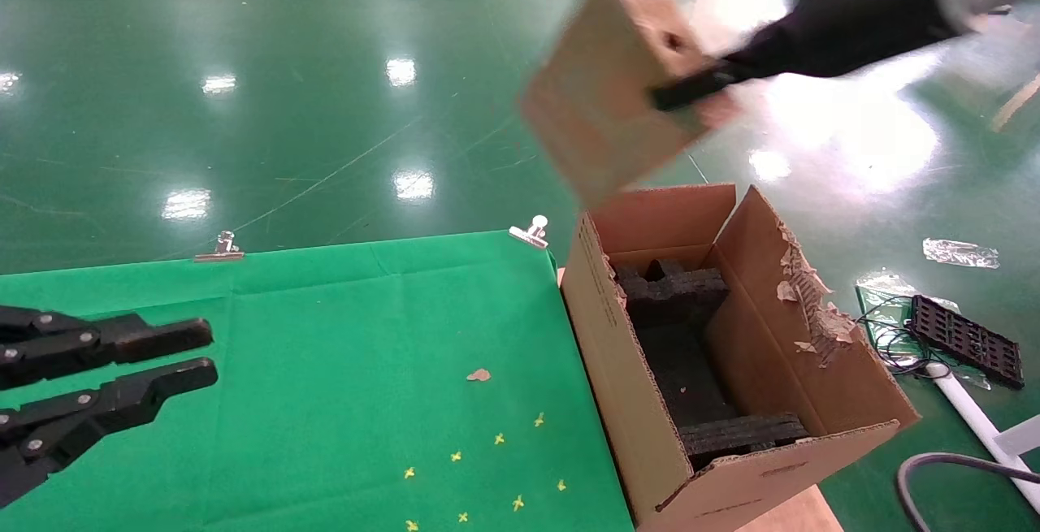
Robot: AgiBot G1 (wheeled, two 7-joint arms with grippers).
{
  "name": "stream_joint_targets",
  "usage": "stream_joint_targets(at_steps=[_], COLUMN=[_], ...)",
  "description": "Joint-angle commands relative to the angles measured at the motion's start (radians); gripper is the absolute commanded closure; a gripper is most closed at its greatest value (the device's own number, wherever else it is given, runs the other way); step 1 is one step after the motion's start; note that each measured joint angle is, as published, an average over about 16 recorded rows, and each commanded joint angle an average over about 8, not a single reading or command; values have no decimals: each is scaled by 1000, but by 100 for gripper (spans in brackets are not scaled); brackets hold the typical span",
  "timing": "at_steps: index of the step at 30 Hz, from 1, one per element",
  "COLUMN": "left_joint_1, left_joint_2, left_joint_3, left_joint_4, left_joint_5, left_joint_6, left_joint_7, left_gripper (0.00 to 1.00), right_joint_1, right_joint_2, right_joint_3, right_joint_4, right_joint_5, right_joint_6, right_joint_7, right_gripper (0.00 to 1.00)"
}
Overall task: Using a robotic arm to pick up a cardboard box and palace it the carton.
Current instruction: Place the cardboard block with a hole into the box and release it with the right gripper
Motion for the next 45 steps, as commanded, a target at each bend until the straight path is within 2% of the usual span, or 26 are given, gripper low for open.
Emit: stream_joint_targets(at_steps=[1,5,6,13,14,26,35,45], left_joint_1=[0,0,0,0,0,0,0,-1], left_joint_2=[0,0,0,0,0,-1,-1,-1], left_joint_3=[0,0,0,1,1,2,2,3], left_joint_4=[0,0,0,0,0,0,0,0], left_joint_5=[0,0,0,-1,-1,-1,-1,-2], left_joint_6=[0,0,0,0,0,-1,-1,-1], left_joint_7=[0,0,0,0,0,1,1,1], left_gripper=[100,100,97,10,0,0,0,0], right_joint_1=[25,29,25,-58,-74,-211,-283,-406], right_joint_2=[26,48,51,53,53,8,-41,-91], right_joint_3=[-2,-29,-36,-77,-80,-120,-138,-132], right_joint_4=[-44,-115,-132,-228,-241,-344,-397,-458], right_joint_5=[-25,-74,-83,-110,-110,-138,-154,-128], right_joint_6=[2,-19,-25,-41,-36,21,59,118], right_joint_7=[-19,-14,-12,24,32,103,121,126], right_gripper=[100,100,100,100,100,100,100,100])
